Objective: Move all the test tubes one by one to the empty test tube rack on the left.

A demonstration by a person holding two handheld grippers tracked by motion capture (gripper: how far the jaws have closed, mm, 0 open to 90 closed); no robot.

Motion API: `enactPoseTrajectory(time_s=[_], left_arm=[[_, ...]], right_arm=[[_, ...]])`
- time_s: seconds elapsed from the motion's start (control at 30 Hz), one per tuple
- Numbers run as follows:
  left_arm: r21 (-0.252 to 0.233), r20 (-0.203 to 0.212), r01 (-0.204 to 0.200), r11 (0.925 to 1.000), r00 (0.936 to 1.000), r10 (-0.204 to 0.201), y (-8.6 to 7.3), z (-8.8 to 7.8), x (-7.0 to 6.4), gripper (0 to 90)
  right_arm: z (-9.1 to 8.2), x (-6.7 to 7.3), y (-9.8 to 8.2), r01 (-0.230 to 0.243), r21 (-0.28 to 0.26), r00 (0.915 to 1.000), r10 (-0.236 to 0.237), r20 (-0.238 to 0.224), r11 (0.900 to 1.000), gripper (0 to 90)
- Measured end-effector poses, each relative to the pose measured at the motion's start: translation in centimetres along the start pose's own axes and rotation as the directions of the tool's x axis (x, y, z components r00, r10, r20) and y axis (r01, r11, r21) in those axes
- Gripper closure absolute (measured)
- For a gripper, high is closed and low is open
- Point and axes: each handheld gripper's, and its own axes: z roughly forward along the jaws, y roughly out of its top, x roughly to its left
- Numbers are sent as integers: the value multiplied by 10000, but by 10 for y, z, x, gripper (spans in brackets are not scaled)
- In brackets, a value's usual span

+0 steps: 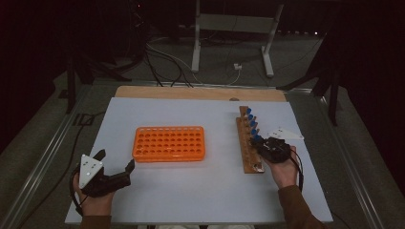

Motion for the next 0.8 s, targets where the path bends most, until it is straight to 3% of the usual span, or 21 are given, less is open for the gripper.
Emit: enactPoseTrajectory(time_s=[0.07, 0.1, 0.23, 0.37, 0.57, 0.6, 0.67, 0.8], left_arm=[[52, 31, -137, 9999, 9999, 137, 2, 1, -1, 8], [44, 137, -408, 9992, 9991, 407, 4, 4, -2, 7], [25, 464, -454, 9990, 9979, 452, 9, 7, -1, 7], [-28, 849, -240, 9997, 9961, 242, 22, 12, -3, 8], [-173, 1170, -225, 9996, 9928, 244, 34, 22, -8, 8], [-138, 1419, -99, 9999, 9898, 117, 39, 27, -11, 8], [-144, 1531, -4, 9999, 9882, 26, 42, 29, -13, 8], [-214, 1873, -33, 9998, 9823, 73, 51, 40, -22, 8]], right_arm=[[-1, 0, 2, -5, 58, 10000, 5, 8, 10000, 770], [-1, 0, 3, -17, 68, 10000, 17, 19, 10000, 770], [-4, 0, 8, -38, 60, 10000, 38, -34, 10000, 770], [-9, 1, 14, -8, 85, 10000, 8, -68, 10000, 770], [-17, 3, 26, 106, -72, 9998, -107, -179, 9999, 770], [-19, 3, 27, 153, -77, 9997, -154, -182, 9999, 770], [-21, 4, 31, 229, -81, 9995, -231, -202, 9997, 770], [-27, 5, 38, 352, -134, 9991, -355, -223, 9993, 770]])
